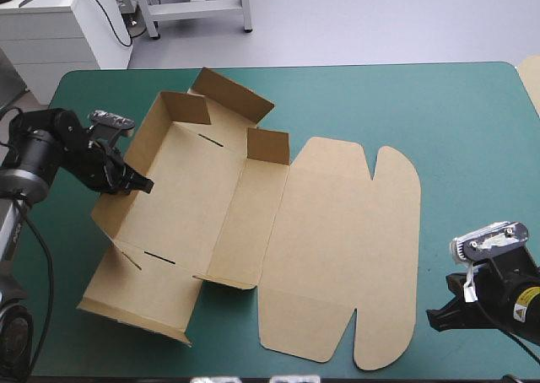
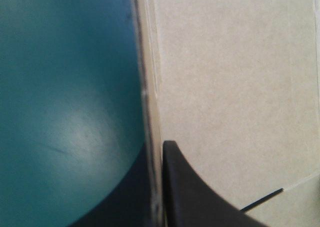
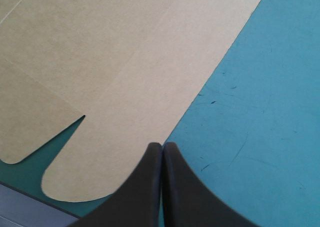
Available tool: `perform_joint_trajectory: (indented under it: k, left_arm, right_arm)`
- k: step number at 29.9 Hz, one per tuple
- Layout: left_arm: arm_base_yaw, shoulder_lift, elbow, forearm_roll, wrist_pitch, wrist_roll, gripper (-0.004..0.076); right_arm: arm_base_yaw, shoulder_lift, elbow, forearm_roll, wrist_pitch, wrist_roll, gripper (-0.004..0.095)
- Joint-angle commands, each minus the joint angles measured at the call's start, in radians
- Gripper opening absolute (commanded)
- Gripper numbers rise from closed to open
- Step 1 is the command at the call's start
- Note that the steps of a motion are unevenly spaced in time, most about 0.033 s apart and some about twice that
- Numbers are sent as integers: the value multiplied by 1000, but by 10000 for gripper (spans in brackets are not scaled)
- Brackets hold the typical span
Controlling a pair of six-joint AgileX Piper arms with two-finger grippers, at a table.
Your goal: Fold the box
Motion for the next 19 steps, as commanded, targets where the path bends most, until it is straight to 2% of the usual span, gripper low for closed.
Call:
perform_joint_trajectory:
  k: [1,6,13,19]
  left_arm:
    - [-107,-12,-118,97,55,14,-8]
    - [-298,51,-208,288,-2,34,-8]
    - [-490,106,-213,560,-215,34,-8]
    - [-614,110,-211,732,-343,23,-8]
  right_arm:
    - [-7,3,-25,-12,-5,-1,-19]
    - [-7,3,-25,-12,-5,11,-19]
    - [-7,3,-25,-12,-5,11,-19]
    - [-7,3,-25,-12,-7,19,-21]
